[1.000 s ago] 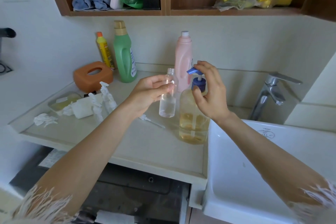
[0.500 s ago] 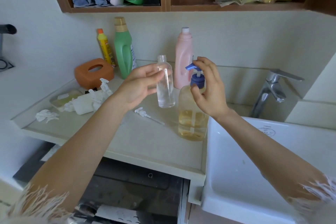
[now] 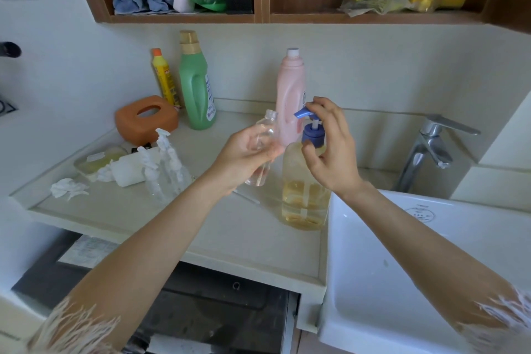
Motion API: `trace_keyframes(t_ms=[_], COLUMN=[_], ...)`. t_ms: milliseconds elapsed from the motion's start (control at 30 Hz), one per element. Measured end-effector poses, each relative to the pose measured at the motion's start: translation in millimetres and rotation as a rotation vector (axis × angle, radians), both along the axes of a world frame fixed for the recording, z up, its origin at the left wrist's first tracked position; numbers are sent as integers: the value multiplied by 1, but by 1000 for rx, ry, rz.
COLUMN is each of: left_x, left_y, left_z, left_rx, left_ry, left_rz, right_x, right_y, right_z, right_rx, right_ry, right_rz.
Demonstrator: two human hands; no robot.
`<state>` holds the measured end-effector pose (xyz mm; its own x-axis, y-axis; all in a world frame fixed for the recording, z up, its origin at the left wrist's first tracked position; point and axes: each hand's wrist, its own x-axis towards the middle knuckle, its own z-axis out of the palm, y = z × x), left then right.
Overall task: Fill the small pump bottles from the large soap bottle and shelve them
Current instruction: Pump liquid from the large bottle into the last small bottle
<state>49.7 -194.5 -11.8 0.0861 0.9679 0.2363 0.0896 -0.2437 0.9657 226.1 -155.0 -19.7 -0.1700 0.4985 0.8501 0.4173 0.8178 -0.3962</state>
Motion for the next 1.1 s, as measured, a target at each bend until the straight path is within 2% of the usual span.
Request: trace_keyframes(t_ms=[133,333,733,1100], left_x=[2,10,12,2], left_y=[2,-3,-8,-6], left_z=[-3,4,3,2], left_rx=[-7,-45,-85,-76], left_ry=[32,196,248,177], left_rz=[33,-125,-59,-9], right_x=[1,0,0,-1], right_y=[-1,-1,0,1], right_z=[-1,0,0,-1], right_rx=[-1,-16,-6,-12], right_ry=[-6,12,28,42], right_rz=[-5,-20,-12,-13])
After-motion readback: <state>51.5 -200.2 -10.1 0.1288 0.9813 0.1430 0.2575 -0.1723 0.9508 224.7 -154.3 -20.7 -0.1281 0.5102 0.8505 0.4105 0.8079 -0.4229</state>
